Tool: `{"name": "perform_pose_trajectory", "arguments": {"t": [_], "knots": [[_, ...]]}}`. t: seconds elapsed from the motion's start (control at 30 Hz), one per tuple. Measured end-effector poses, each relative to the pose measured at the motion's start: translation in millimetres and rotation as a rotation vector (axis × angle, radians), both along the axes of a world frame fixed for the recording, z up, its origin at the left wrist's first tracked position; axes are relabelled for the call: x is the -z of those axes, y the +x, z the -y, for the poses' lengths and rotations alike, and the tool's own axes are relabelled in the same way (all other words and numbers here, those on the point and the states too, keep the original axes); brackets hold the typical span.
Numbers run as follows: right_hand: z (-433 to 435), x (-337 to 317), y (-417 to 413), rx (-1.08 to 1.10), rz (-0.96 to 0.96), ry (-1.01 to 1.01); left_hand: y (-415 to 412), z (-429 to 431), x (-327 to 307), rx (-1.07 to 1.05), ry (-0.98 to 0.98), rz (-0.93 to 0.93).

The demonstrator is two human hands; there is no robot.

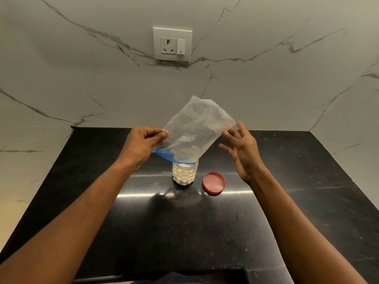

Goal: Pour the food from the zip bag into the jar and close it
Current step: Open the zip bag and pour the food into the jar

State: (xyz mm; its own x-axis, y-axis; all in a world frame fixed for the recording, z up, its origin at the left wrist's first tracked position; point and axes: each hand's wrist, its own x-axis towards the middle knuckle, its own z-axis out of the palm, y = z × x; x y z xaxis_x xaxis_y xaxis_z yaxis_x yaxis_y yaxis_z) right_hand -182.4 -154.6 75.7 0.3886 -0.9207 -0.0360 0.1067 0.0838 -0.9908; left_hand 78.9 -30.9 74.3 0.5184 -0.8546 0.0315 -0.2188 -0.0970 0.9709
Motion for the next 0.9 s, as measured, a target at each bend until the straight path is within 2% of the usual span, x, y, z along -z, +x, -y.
{"name": "perform_pose_trajectory", "arguments": {"t": [0.1,0.27,0.63,0.9], "knots": [[-10,3,8,-0.066,0.023,-0.003,0,-1,1,-0.012,0.001,0.005],[-14,2,15,-0.047,0.065,0.003,0,-3,1,-0.028,0.011,0.000],[6,-2,14,0.005,0.005,-0.074,1,-10,-3,-0.028,0.016,-0.008],[24,-15,4,-0.127,-0.035,-0.166,2,-16,-5,-0.039,0.010,0.040]]}}
